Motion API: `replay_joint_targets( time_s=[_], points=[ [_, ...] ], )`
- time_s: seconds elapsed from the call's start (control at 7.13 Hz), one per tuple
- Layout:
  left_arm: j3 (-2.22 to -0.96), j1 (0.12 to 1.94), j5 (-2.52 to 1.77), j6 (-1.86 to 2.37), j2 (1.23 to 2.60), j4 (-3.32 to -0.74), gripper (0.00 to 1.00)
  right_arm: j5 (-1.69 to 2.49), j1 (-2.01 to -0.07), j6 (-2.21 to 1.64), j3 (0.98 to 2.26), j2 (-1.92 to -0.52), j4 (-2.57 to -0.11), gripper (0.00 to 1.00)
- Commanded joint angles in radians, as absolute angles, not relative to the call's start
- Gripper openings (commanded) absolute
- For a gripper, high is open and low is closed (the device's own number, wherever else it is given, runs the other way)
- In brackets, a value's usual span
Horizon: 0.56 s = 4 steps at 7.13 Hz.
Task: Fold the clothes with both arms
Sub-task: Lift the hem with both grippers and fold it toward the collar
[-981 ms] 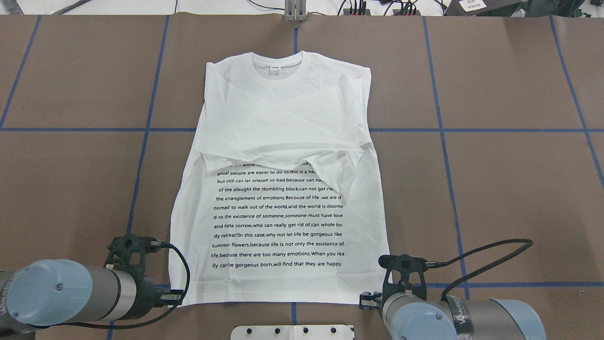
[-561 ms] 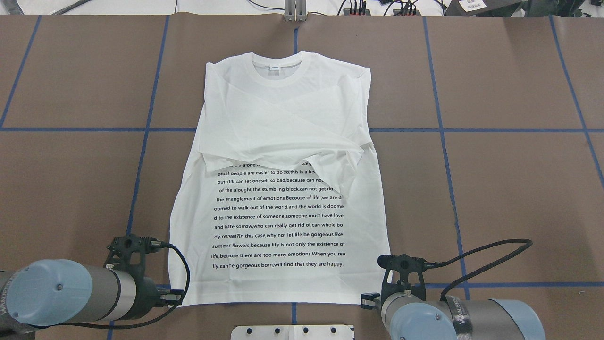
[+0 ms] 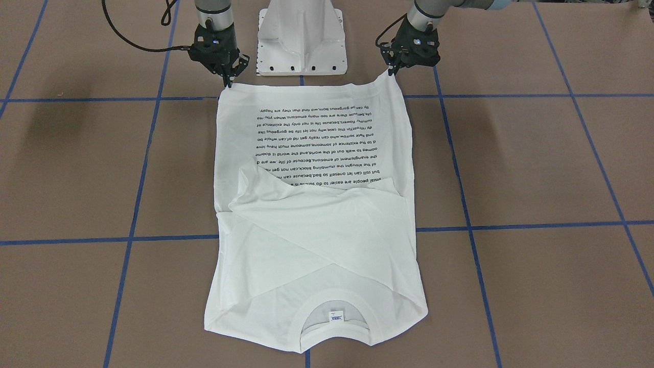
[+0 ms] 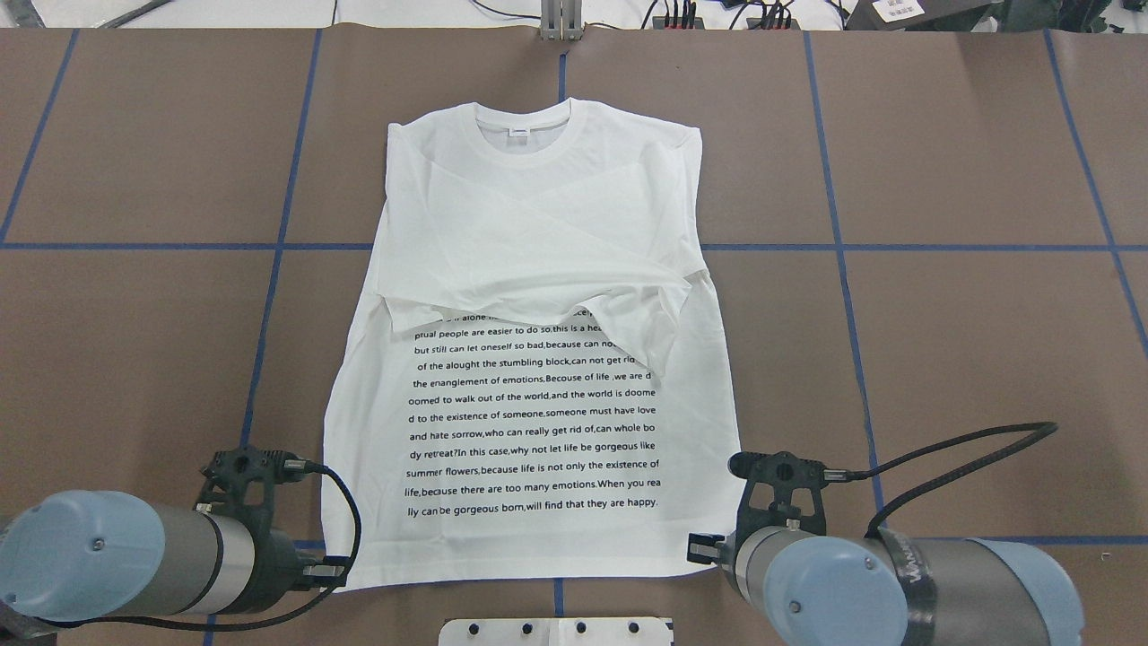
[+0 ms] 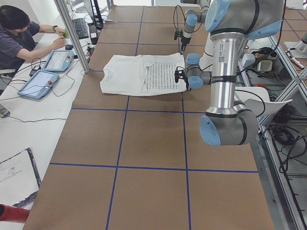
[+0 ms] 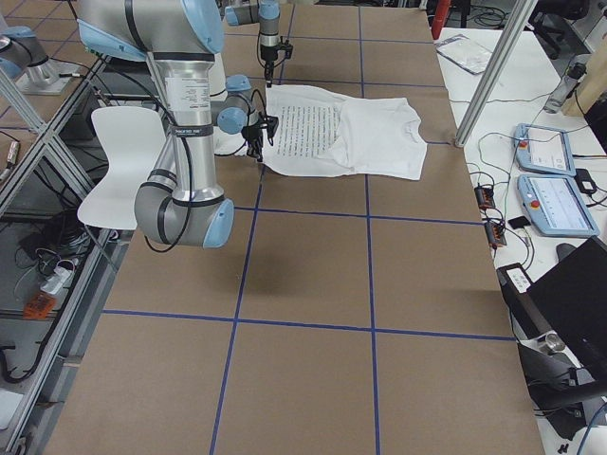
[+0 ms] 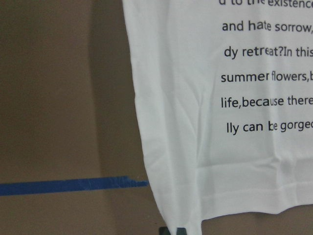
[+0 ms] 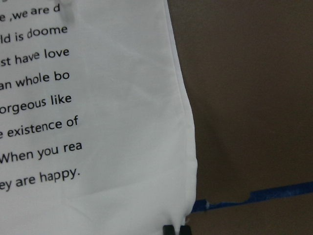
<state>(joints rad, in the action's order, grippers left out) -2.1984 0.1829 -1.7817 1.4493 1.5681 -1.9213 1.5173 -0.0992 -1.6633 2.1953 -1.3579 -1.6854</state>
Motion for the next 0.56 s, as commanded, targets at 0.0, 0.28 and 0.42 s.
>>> replay_joint_targets(
  time_s=[0.0,0.28,0.42],
  points=[
    [-2.354,0.201,-1.871,1.440,1.569,-1.785,0.00,1.630,-0.156,-1.655,2.394,-1.321,-1.964,0.00],
    [-2.512,0.266,-1.971,1.439,1.629,-1.572,0.00,1.754,-0.218,-1.654,2.540,-1.158,-2.250,0.00],
    [-2.532,0.352,-2.036,1.430,1.755,-1.423,0.00,1.761,-0.241,-1.645,2.546,-1.094,-2.310,0.00]
  ],
)
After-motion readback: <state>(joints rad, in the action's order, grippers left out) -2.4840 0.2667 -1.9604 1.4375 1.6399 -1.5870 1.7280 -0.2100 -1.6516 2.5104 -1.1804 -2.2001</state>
